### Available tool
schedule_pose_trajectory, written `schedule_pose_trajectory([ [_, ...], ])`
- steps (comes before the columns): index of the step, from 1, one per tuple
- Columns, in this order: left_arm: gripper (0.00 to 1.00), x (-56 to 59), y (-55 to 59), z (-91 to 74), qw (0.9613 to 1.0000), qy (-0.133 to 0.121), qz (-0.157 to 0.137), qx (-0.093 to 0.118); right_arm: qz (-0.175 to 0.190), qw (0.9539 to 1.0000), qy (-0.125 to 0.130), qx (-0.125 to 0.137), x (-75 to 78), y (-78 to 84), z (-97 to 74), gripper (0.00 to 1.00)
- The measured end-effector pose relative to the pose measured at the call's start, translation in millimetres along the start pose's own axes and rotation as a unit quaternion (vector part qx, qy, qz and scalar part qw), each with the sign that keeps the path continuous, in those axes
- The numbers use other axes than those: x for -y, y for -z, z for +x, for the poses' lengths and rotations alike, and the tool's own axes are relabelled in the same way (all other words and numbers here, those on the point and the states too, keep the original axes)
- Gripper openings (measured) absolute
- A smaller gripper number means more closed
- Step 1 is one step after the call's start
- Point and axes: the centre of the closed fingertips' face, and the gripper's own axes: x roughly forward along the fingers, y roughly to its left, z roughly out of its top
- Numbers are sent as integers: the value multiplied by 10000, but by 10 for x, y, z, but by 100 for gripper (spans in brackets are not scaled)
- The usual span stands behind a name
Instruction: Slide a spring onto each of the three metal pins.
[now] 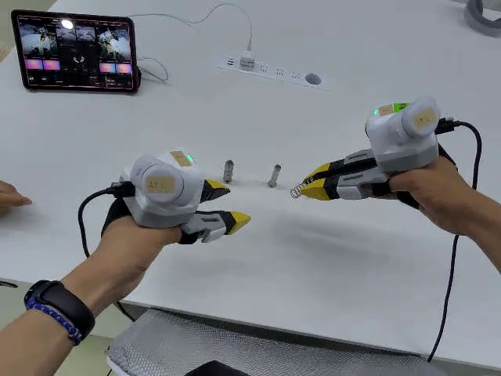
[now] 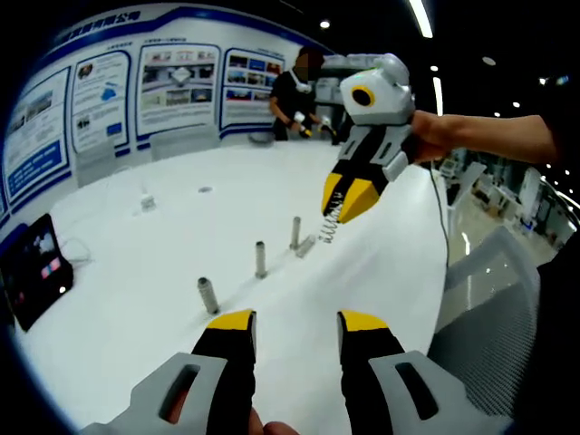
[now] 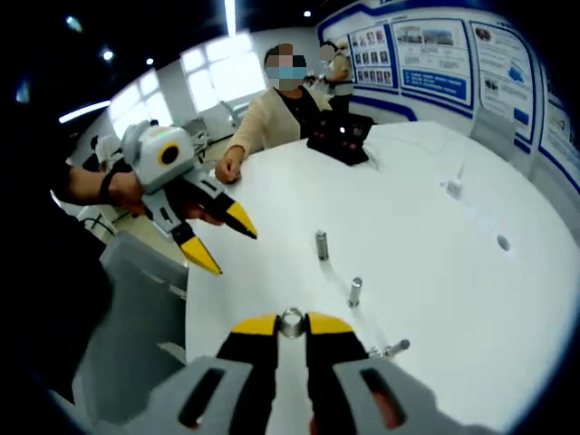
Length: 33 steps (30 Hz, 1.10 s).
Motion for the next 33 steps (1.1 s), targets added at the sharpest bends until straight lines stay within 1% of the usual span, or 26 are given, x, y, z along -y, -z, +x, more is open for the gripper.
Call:
schedule_pose_trajectory([
  [8, 43, -101, 45, -55, 9998, -182, -114, -18, -84, 9998, 92, -183, 152, -4, 43, 12],
  [12, 46, -179, 90, -82, 9995, -265, -194, -28, -183, 9992, 150, -324, 228, 6, 78, 12],
  [21, 54, -254, 159, -158, 9984, -422, -355, -79, -320, 9980, 213, -492, 374, -35, 168, 12],
  [25, 57, -285, 170, -189, 9981, -465, -408, -75, -387, 9974, 231, -567, 434, -44, 211, 12],
  [27, 58, -303, 174, -208, 9978, -492, -445, -62, -498, 9964, 316, -611, 477, -49, 232, 12],
  [33, 61, -348, 204, -249, 9972, -531, -517, -48, -610, 9951, 310, -713, 520, -42, 288, 12],
])
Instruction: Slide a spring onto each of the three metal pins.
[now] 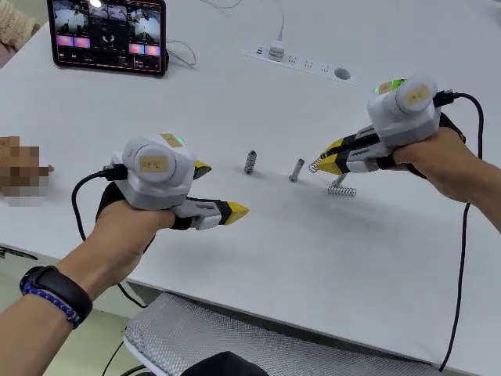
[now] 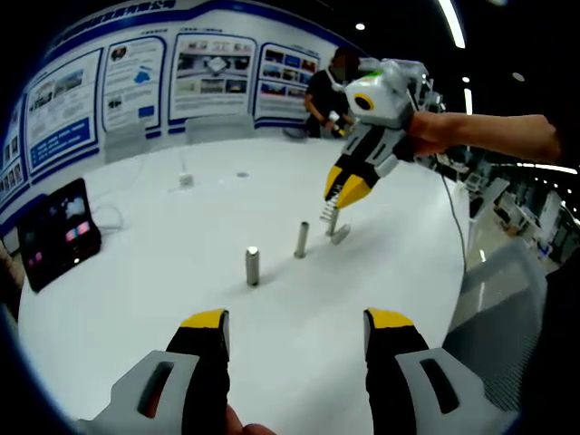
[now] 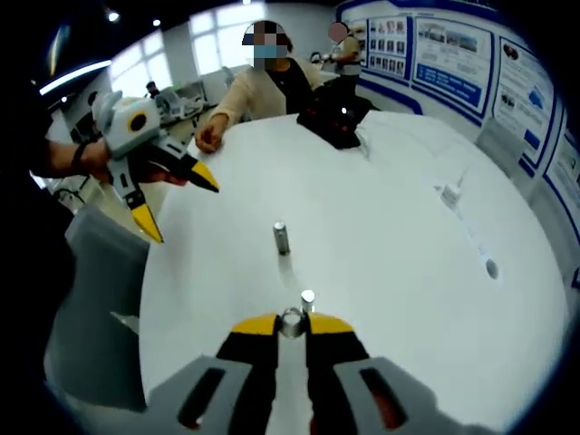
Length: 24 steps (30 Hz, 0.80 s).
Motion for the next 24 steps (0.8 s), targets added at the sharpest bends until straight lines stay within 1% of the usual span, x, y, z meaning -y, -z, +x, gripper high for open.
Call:
schedule_pose_trajectory([
  [4, 63, -12, 27, -25, 10000, -21, -36, -12, -3, 10000, -11, -12, 54, -9, 31, 12],
  [14, 64, -50, 92, -90, 9999, -70, -133, -39, -66, 10000, -20, -67, 115, -57, 111, 13],
  [24, 65, -77, 108, -121, 9998, -93, -178, -26, -165, 9997, -78, -175, 149, -76, 196, 13],
])
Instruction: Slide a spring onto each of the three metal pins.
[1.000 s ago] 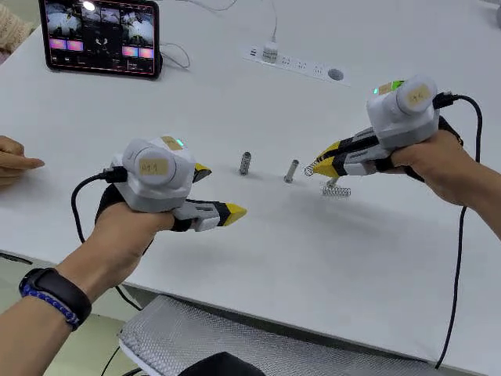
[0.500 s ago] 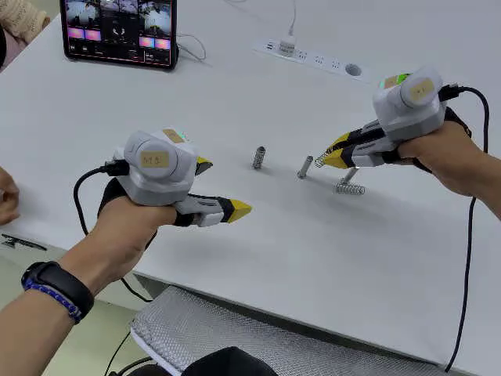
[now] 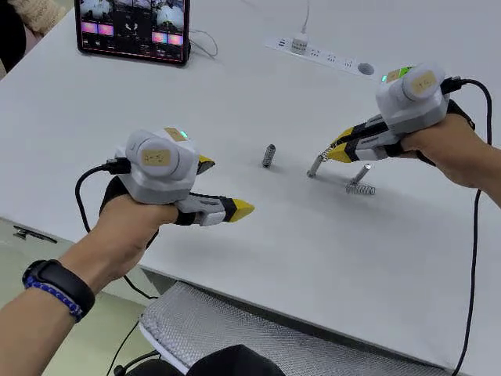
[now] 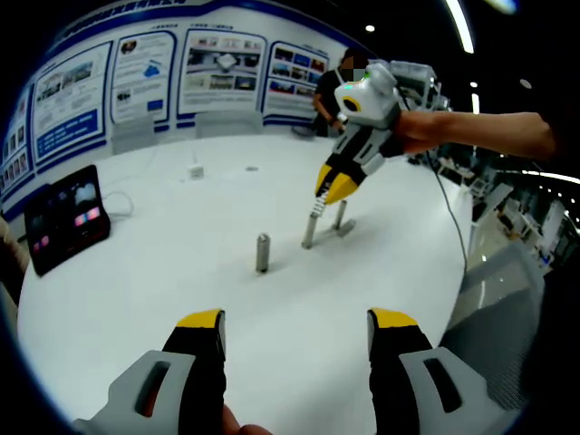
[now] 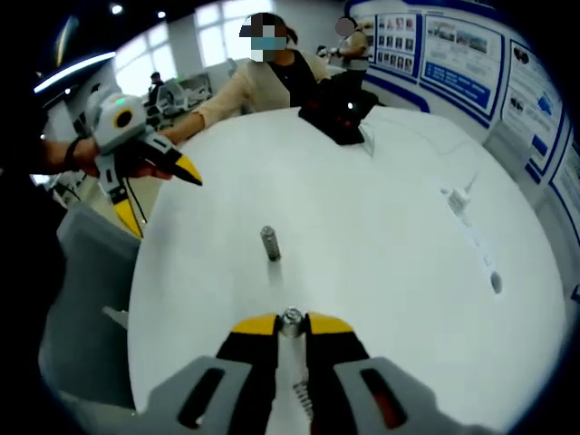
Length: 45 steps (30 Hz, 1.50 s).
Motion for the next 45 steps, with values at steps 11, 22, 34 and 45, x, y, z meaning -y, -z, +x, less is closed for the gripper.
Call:
schedule_pose_trajectory([
  [11, 65, -21, 5, -17, 10000, -20, -28, 18, -142, 9997, -70, -172, 12, 55, 102, 13],
  [22, 64, -22, 26, -23, 10000, -19, -42, 0, -200, 9995, -119, -225, -20, 22, 153, 13],
  [34, 64, -72, 29, -33, 10000, -50, -33, -4, -359, 9985, -162, -387, -64, 59, 269, 13],
  [45, 65, -93, 26, -47, 10000, -78, -37, 14, -448, 9974, -183, -535, -78, 145, 365, 13],
])
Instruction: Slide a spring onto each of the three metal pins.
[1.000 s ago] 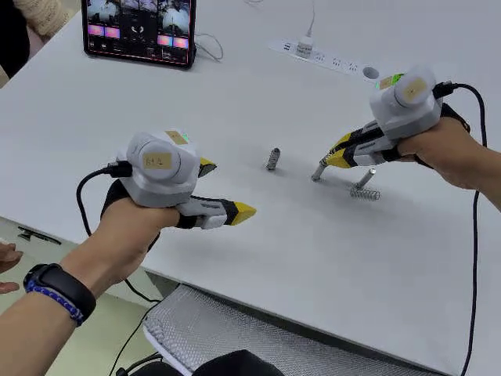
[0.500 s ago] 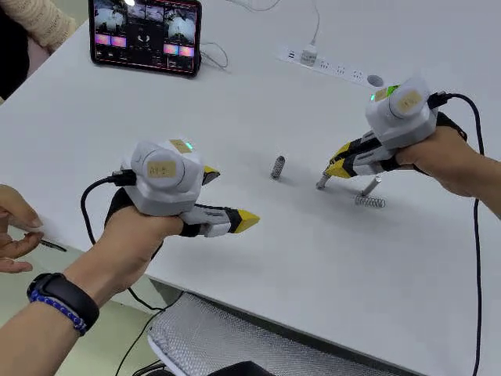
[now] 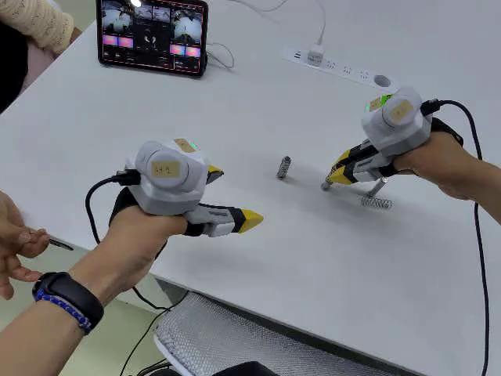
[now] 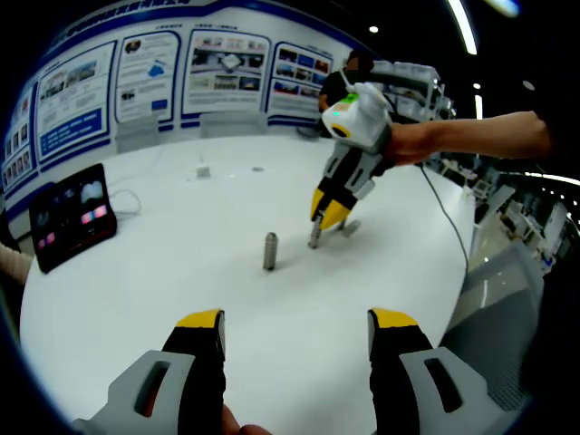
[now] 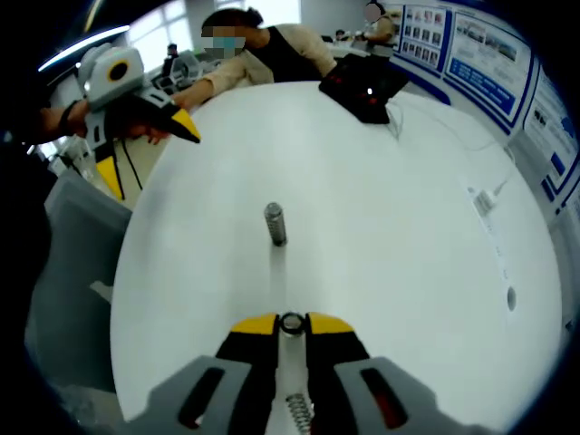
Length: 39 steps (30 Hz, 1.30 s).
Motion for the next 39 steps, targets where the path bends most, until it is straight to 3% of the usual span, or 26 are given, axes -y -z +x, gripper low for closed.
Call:
schedule_pose_trajectory([
  [16, 65, -31, -26, -24, 10000, -40, 15, 14, 78, 9999, -78, -51, -10, 127, 182, 14],
  [23, 66, -20, -23, -18, 10000, -23, 29, -3, 105, 9999, -38, -111, -25, 181, 158, 29],
  [30, 66, 39, -49, 7, 10000, 19, 56, 0, 438, 9989, 69, 138, -3, 165, 43, 41],
  [39, 66, 80, -105, 43, 9999, 54, 84, 35, 768, 9956, 153, 516, 18, 158, -109, 48],
])
